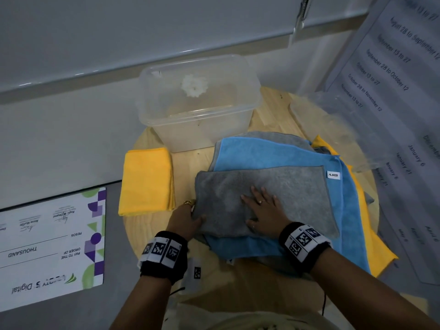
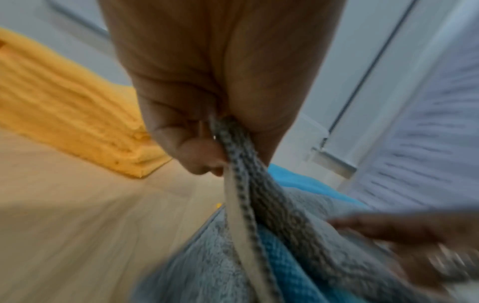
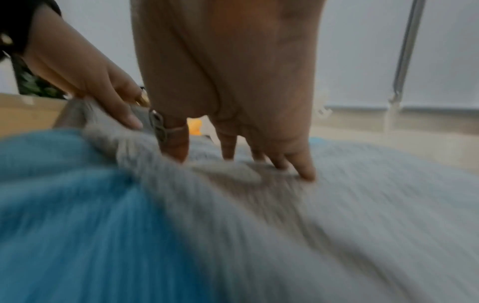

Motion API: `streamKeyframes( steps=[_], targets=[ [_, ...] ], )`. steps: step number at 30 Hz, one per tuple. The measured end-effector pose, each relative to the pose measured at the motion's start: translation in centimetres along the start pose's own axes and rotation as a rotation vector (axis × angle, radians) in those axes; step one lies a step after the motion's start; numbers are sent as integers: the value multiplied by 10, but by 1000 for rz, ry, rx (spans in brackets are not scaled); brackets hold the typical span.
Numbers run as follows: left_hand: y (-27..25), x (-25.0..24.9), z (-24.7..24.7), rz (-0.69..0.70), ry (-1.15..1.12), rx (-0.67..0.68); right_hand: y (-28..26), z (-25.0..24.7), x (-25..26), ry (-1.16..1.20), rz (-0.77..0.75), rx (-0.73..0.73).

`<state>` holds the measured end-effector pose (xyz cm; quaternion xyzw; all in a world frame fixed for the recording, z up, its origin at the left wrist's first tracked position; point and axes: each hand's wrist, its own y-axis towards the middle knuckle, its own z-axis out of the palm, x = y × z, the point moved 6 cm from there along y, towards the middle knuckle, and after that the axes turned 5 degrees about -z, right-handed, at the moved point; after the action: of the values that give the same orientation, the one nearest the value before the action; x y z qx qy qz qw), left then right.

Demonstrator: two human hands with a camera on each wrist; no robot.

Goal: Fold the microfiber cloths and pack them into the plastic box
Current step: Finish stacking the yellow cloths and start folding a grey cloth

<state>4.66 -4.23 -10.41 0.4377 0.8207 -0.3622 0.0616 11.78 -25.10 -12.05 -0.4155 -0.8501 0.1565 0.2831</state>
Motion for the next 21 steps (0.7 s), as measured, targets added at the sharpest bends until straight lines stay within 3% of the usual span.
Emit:
streamKeyframes(
  steps=[5,8,12,15,18,21],
  targets=[
    [-13,-16,0,77,152,-139,22,-48,48,269,-30,-330],
    [-14,-21,5,100,235,-185,44,-45,58,571,88,-194],
    [-20,-33,20,208,55,-27,62,-25,56,1060,292,-162],
    [-26,-43,21,250,25,1,71,-29,55,1077,269,-200],
    [-31,-53,20,256,14,5,73,-47,36,895,298,-371],
    [-32,-60,19,205,-10,2,64,-61,16,918,293,-491]
  ],
)
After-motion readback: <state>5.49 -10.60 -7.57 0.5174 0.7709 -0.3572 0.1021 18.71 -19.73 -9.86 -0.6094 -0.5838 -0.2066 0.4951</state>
